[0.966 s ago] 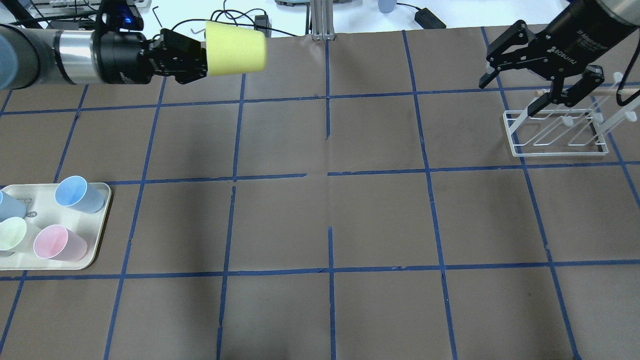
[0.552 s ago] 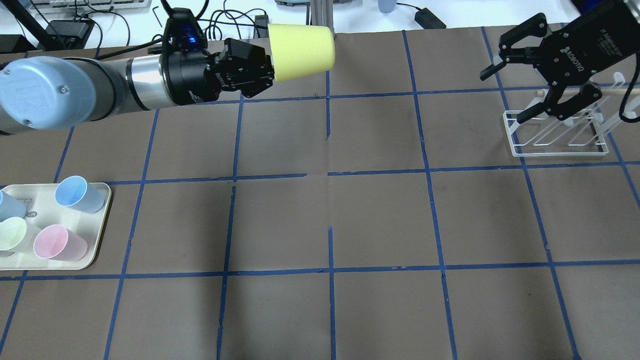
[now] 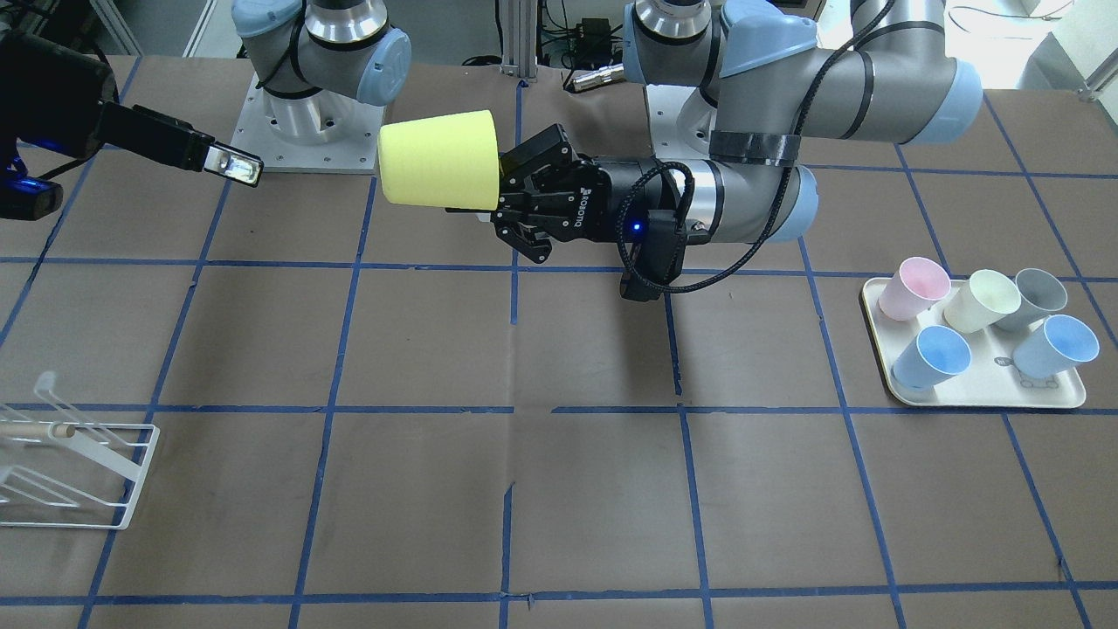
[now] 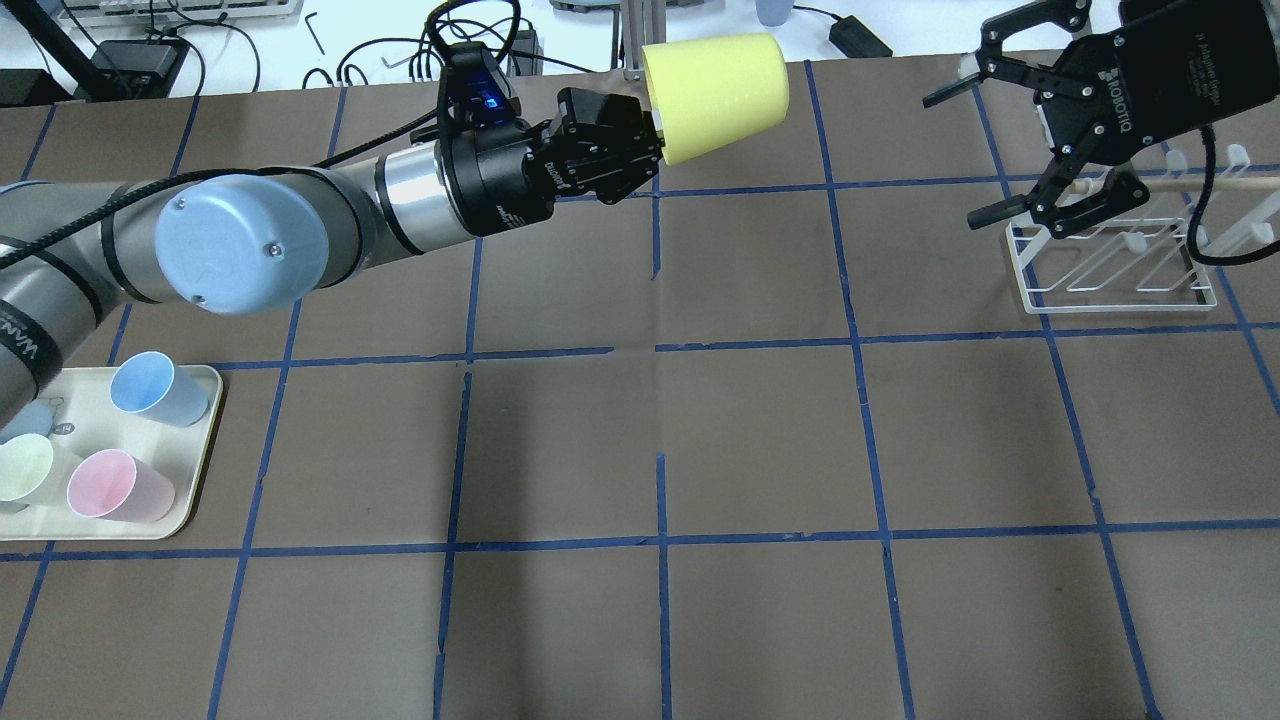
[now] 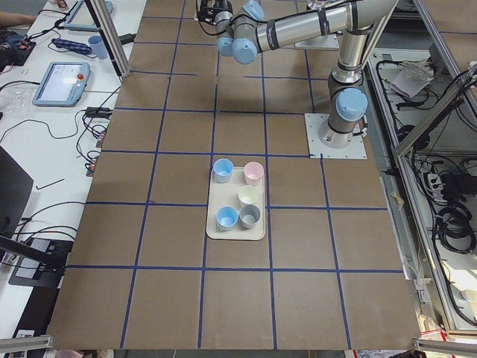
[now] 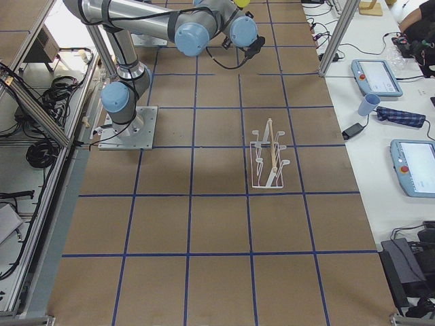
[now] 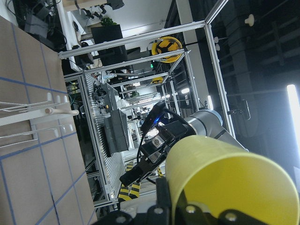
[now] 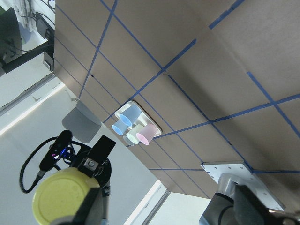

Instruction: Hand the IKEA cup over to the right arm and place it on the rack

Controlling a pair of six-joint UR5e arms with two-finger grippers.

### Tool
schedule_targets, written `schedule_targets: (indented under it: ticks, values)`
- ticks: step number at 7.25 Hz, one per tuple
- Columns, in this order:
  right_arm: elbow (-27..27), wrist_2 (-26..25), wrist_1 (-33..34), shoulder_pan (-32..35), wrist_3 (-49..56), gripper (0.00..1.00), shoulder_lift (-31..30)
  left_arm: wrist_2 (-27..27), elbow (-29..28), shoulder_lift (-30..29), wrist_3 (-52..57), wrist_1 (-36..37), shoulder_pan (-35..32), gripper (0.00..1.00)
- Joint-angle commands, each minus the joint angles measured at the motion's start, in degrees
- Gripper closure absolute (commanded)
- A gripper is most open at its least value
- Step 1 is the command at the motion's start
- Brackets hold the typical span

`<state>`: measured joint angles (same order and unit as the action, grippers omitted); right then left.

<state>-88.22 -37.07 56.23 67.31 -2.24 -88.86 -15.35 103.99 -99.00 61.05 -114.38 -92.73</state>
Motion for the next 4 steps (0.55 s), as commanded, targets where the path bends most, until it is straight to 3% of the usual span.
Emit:
schedule_targets:
  ticks: [1,4]
  values:
    - [-0.11,6.19,-0.86,0.11,2.83,0.00,-0.17,-3.36,1.04,-0.14,-0.06,2.40,-1.30,1.00]
    - [0.07,14.64,-0.07,3.25,4.34,0.00,-1.23,-4.68,0.60,0.82,-0.06,2.49,-2.97,1.00]
